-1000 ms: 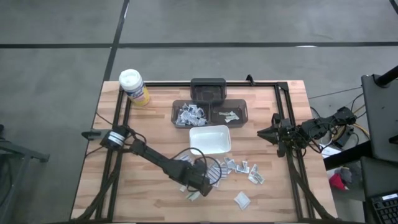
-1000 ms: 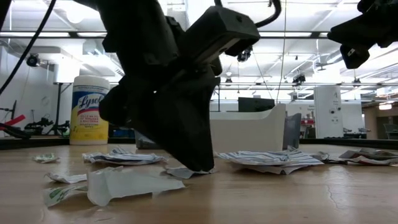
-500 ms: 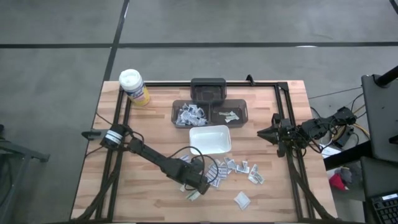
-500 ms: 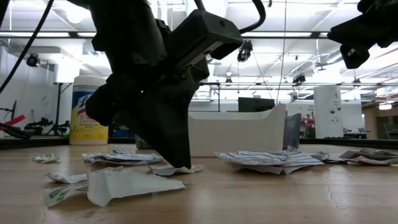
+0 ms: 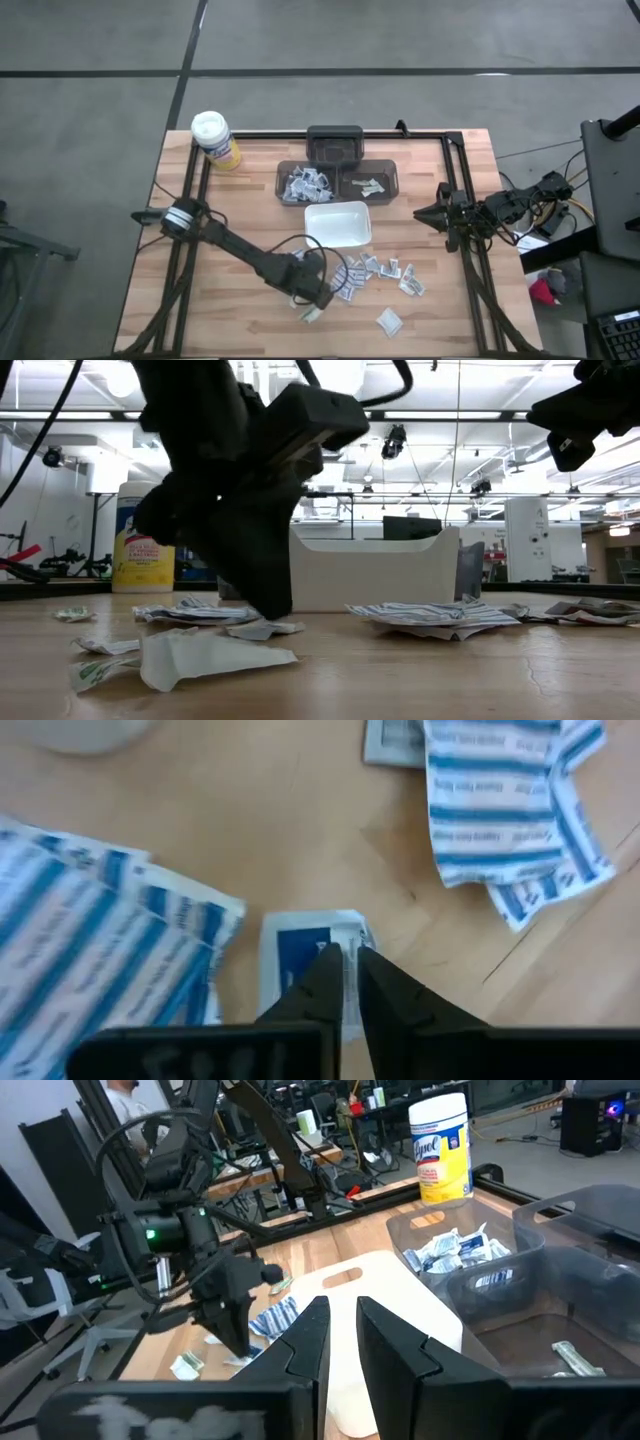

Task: Pick & Place First Aid Supplies
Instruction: Put the alcohol pad into the bottom left black bin

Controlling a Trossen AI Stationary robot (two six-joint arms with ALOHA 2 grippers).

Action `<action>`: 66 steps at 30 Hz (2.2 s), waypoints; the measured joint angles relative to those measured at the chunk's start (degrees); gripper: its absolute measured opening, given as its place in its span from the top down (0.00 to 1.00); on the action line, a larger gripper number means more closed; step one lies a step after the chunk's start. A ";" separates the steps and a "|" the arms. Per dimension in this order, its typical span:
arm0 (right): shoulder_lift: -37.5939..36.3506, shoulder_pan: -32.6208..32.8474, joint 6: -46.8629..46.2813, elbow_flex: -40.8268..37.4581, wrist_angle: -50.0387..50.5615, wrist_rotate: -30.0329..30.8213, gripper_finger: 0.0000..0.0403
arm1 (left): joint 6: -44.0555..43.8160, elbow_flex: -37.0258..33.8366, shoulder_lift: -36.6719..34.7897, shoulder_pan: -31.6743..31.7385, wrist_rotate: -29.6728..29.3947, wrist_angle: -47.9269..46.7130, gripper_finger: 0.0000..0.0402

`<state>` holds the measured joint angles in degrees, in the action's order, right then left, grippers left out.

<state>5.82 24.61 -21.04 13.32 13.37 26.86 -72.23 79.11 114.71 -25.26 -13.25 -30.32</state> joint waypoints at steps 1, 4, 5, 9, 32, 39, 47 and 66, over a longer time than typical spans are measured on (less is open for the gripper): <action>0.00 0.00 0.00 0.00 0.01 0.00 0.87 | -0.53 0.03 -0.27 0.05 -0.01 -0.57 0.91; 0.00 -0.01 0.00 0.00 0.02 -0.01 0.87 | -1.84 0.09 -0.38 0.07 1.42 -0.10 0.85; 0.00 0.00 -0.01 0.00 0.02 0.01 0.87 | -2.47 0.09 -0.34 0.05 2.03 -0.23 0.84; 0.00 -0.01 0.02 0.00 0.04 0.01 0.87 | -3.34 0.62 -0.53 0.02 2.11 1.15 0.79; -0.02 -0.01 0.22 -0.02 0.09 0.01 0.87 | -7.41 9.55 0.97 0.57 5.89 -6.72 0.78; -0.02 0.00 0.25 -0.02 0.09 0.01 0.87 | -8.00 10.75 1.14 0.78 5.89 -9.30 0.78; 0.00 0.01 0.66 -0.70 0.05 0.01 0.87 | -9.30 9.62 1.21 1.68 5.91 -10.06 0.78; -0.11 0.00 0.02 -1.97 -0.80 0.04 0.87 | -10.70 10.02 7.01 2.32 9.63 -9.39 0.78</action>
<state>5.72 24.61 -21.02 11.35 12.57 26.89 -82.93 89.13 121.72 -22.94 -3.62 -39.71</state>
